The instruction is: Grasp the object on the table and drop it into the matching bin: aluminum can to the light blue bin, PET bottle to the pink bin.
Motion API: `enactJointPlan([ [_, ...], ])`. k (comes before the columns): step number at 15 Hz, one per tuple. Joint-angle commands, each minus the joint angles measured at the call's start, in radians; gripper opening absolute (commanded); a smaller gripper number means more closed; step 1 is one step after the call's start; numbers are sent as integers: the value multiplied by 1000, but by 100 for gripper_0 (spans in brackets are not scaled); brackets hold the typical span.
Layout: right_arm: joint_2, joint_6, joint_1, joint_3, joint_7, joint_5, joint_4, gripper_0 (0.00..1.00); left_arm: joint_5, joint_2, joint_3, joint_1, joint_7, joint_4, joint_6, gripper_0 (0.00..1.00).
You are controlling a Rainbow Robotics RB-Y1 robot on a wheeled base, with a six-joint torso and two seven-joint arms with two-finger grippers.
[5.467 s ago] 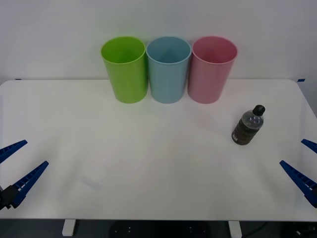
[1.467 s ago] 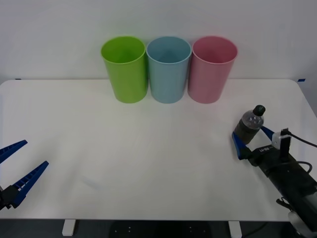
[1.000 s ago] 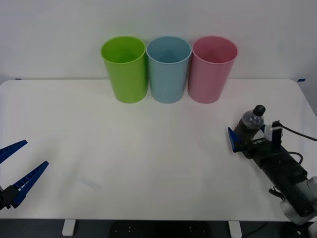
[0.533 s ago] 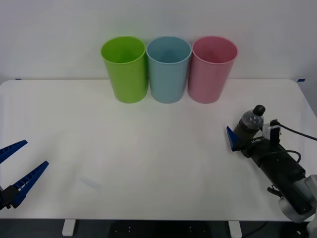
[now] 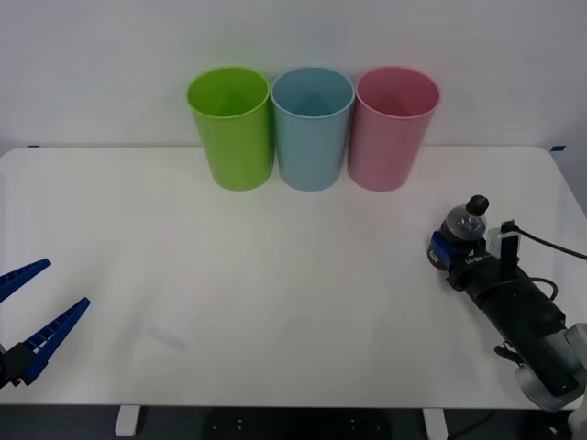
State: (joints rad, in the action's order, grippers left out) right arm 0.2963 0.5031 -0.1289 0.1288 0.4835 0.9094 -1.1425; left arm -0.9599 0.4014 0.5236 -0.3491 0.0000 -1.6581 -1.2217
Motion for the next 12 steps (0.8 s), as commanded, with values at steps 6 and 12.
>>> enactJointPlan([
  [6, 1, 17, 23, 15, -16, 0, -72, 0, 0, 0, 0, 0, 0, 0, 0, 100],
  [12, 23, 48, 161, 21, -174, 54, -298, 0, 0, 0, 0, 0, 0, 0, 0, 100],
])
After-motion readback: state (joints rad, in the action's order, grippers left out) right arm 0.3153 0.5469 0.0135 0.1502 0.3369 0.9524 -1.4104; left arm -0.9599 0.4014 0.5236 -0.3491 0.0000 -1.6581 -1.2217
